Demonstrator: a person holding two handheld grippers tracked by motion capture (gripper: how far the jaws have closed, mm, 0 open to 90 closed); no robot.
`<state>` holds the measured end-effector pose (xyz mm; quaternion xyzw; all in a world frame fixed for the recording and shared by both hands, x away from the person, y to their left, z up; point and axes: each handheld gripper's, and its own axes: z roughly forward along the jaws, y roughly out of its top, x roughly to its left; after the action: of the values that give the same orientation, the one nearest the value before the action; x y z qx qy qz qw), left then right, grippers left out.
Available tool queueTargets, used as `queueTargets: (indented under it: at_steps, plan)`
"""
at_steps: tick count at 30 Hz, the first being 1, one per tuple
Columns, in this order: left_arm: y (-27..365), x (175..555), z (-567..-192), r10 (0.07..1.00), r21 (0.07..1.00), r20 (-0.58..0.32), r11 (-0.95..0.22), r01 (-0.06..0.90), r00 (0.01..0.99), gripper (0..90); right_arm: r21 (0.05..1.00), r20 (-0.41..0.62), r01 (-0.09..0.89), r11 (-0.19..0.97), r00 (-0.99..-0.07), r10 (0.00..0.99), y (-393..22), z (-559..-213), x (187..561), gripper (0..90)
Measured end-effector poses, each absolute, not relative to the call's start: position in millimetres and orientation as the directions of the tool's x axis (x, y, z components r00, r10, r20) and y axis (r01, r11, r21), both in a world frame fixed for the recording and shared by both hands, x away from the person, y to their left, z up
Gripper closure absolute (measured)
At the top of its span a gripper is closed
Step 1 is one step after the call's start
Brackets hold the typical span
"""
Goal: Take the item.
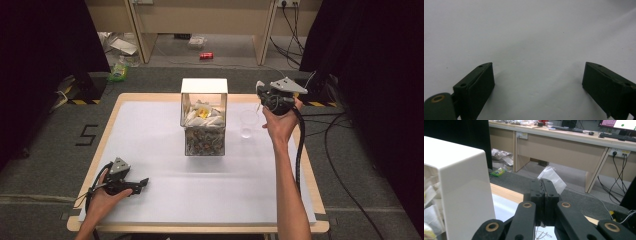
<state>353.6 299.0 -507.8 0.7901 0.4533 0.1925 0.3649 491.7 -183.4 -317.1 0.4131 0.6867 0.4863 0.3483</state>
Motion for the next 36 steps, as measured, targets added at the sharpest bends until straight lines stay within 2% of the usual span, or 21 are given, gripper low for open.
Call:
queueTargets:
  at_steps: [20,36]
  plan:
    - [299.0,353.6,-507.7,0.857,0.751,-0.024,-0.324,0.576,0.514,9.8,0.953,0.003,0.279,0.122,-0.408,0.913,-186.9,-366.6,509.4,89.1]
    - [298.9,353.6,-507.8,0.857,0.752,-0.024,-0.324,0.575,0.514,9.8,0.947,-0.008,0.288,0.142,-0.422,0.907,-173.3,-390.1,517.0,89.1]
